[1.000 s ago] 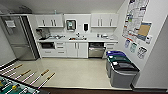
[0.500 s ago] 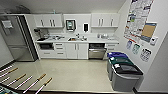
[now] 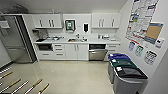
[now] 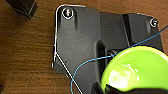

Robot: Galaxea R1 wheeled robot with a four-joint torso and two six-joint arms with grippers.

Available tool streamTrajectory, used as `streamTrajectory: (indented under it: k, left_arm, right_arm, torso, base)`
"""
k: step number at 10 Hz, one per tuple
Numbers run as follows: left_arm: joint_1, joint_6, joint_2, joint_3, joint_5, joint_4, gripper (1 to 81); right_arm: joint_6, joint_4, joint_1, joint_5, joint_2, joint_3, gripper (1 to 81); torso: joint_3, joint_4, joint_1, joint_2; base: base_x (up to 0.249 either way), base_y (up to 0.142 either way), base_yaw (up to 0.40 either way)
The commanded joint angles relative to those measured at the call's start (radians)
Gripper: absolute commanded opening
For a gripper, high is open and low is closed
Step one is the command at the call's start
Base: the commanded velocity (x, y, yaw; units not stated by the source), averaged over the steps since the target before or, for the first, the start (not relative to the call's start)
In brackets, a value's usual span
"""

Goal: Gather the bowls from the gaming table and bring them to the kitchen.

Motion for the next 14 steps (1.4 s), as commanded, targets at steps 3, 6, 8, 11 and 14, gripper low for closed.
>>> streamTrajectory:
  k: [3, 6, 8, 11, 14]
  left_arm:
    - [-0.025, 0.004, -0.012, -0.006, 0.044, -0.003, 1.0]
    - [-0.025, 0.004, -0.012, -0.006, 0.044, -0.004, 1.0]
    - [-0.025, 0.004, -0.009, -0.006, 0.044, -0.003, 1.0]
    - [-0.024, 0.004, -0.008, -0.006, 0.045, -0.003, 1.0]
    - [-0.025, 0.004, -0.008, -0.006, 0.045, -0.003, 1.0]
  right_arm:
    - [-0.004, -0.017, 0.038, -0.049, -0.006, 0.001, 1.0]
    - [-0.004, -0.017, 0.040, -0.049, -0.006, -0.009, 1.0]
    - [-0.004, -0.017, 0.041, -0.049, -0.006, -0.009, 1.0]
    - [-0.004, -0.017, 0.041, -0.049, -0.008, -0.009, 1.0]
    - [-0.004, -0.017, 0.040, -0.049, -0.008, -0.009, 1.0]
  torso:
    - [0.000, 0.000, 0.000, 0.000]
    - [0.000, 0.000, 0.000, 0.000]
    - [0.000, 0.000, 0.000, 0.000]
    - [0.000, 0.000, 0.000, 0.000]
    - [0.000, 0.000, 0.000, 0.000]
  base:
    - [0.191, 0.000, 0.000]
    - [0.191, 0.000, 0.000]
    - [0.191, 0.000, 0.000]
    - [0.191, -0.043, 0.000]
    - [0.191, -0.066, 0.000]
